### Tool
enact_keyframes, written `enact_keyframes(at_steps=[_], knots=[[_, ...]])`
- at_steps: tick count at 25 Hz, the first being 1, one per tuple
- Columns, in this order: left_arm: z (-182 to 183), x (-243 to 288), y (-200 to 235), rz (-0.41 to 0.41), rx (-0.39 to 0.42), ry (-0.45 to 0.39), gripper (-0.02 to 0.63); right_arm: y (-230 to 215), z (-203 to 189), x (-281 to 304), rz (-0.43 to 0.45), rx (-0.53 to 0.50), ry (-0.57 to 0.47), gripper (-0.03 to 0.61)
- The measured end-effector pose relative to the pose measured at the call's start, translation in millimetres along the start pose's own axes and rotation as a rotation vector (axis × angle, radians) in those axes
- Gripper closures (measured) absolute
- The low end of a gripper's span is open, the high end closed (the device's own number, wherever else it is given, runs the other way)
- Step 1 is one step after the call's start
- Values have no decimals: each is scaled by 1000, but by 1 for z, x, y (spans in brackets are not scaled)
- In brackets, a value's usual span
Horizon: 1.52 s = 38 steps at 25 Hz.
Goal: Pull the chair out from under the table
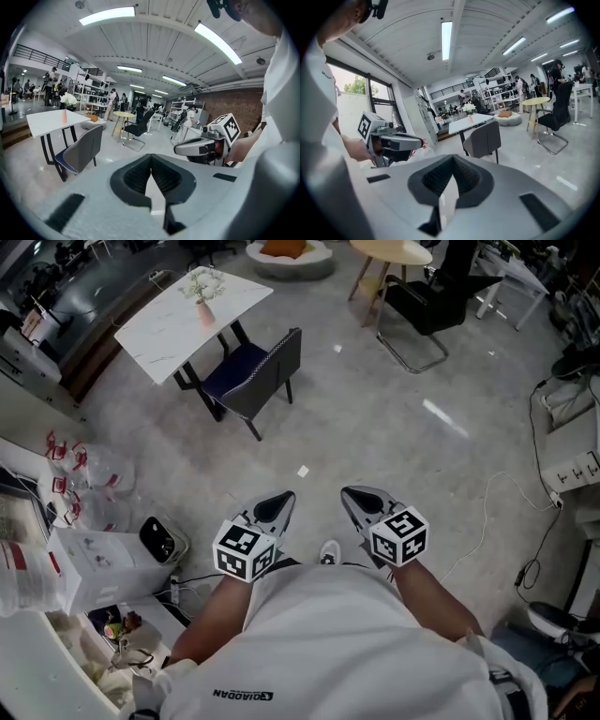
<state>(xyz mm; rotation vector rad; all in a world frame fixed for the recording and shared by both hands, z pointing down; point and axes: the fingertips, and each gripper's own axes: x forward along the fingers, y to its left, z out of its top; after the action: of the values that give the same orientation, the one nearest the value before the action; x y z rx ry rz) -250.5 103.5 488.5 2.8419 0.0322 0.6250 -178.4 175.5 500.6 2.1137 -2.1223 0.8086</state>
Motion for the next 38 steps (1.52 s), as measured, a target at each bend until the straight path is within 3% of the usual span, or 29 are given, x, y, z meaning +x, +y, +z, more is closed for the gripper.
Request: enact_keyframes(at_steps=[10,19,31,38], knots=[[11,29,8,44,8,42,607,-36,-2,-6,28,24,15,572],[22,64,21,9,17,20,607,-78,-2,11,-8,32,48,572],[63,134,114,53,-28,5,607,-154,47,91,7,5,105,572],[114,184,194,89,-42,-15,607,-205,103,163,34,-20,140,572]])
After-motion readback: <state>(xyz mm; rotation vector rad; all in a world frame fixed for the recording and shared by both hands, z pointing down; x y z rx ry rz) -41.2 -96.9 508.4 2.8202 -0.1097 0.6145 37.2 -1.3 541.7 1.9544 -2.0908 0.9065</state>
